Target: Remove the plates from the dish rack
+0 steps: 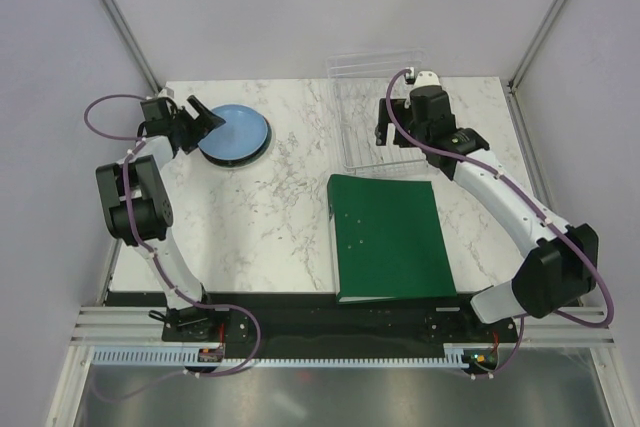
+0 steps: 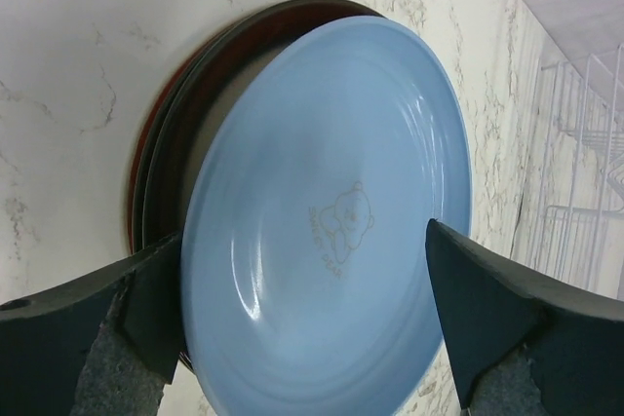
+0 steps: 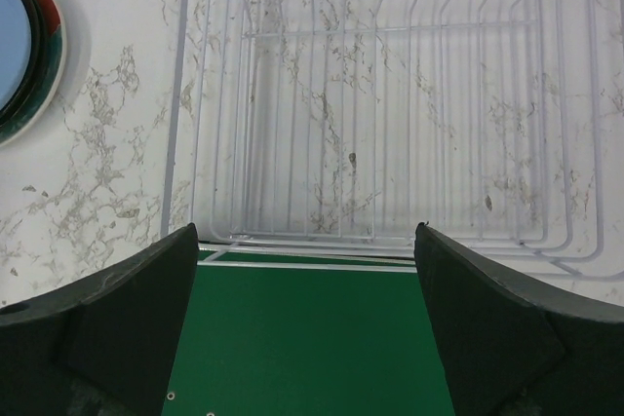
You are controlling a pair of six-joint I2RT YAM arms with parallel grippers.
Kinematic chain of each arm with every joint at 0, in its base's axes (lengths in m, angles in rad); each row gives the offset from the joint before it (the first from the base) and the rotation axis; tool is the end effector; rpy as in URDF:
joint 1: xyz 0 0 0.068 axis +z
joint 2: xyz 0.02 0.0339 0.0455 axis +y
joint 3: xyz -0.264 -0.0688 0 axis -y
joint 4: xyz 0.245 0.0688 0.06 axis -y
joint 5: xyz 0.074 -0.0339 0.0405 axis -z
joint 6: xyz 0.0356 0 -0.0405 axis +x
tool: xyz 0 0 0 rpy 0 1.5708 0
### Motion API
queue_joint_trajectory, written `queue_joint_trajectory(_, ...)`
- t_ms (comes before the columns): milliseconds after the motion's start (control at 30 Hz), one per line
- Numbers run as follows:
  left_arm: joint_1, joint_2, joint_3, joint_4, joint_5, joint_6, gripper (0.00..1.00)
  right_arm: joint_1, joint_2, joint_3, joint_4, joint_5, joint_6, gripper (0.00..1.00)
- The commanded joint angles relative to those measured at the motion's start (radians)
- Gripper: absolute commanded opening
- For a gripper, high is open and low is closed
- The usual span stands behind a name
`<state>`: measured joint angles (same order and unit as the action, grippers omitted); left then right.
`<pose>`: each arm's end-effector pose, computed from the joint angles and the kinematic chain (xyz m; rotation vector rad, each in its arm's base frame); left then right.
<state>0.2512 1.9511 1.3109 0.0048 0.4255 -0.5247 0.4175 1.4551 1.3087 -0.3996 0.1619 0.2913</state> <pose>0.4259 0.0941 0.1972 -0.6090 2.1235 -0.6212 0.3076 0.1302 0.3427 -0.0371 2.1187 0.2522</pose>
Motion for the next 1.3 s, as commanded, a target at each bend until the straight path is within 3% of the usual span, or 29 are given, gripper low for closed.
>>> queue_joint_trajectory(0, 0.0, -0.096, 0.004, -0.043, 0.064, 0.077, 1.0, -0.003, -0.056, -0.029, 0.028, 0.008, -0.003, 0.98)
queue_joint_trajectory(300, -0.001, -0.302, 0.017, -0.193, -0.138, 0.167, 1.0, -0.006, -0.147, -0.094, 0.027, 0.031, -0.012, 0.98)
queue_joint_trajectory(500, -0.001, -0.325, 0.048, -0.287, -0.189, 0.189, 1.0, -0.008, -0.17, -0.111, 0.019, 0.03, -0.009, 0.98)
queue_joint_trajectory(667, -0.003, -0.457, 0.019, -0.313, -0.087, 0.189, 1.0, -0.006, -0.208, -0.141, 0.011, 0.07, -0.033, 0.98)
queue_joint_trajectory(767, -0.013, -0.592, 0.001, -0.316, 0.047, 0.227, 1.0, -0.006, -0.263, -0.178, 0.004, 0.189, -0.101, 0.98)
queue_joint_trajectory(800, -0.029, -0.627, 0.001, -0.324, 0.059, 0.236, 1.0, -0.008, -0.301, -0.193, -0.001, 0.318, -0.118, 0.98)
queue_joint_trajectory(900, -0.058, -0.794, -0.022, -0.358, 0.044, 0.265, 1.0, -0.008, -0.389, -0.267, 0.016, 0.444, -0.188, 0.98)
queue_joint_trajectory(1067, -0.073, -1.045, -0.082, -0.364, 0.107, 0.27, 1.0, -0.008, -0.501, -0.354, 0.024, 0.553, -0.202, 0.98)
queue_joint_trajectory(1267, -0.075, -1.204, -0.185, -0.391, 0.139, 0.339, 1.0, -0.009, -0.529, -0.408, 0.05, 0.591, -0.158, 0.98)
